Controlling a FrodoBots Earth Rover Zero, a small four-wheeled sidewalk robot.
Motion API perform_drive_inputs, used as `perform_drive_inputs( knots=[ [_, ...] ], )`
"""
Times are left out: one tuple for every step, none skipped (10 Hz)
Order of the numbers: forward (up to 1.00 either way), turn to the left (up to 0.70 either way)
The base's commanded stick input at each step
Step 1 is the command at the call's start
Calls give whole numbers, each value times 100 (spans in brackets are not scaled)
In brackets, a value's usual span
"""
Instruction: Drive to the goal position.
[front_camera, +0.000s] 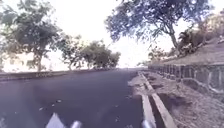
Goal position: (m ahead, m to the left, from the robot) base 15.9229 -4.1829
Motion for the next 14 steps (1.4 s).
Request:
perform_drive_inputs(
  knots=[
    [69,3],
    [69,3],
    [69,3],
    [69,3],
    [69,3],
    [69,3],
    [69,3],
    [69,3],
    [69,3],
    [69,3],
    [69,3],
    [69,-28],
    [69,-28],
    [69,-26]
  ],
)
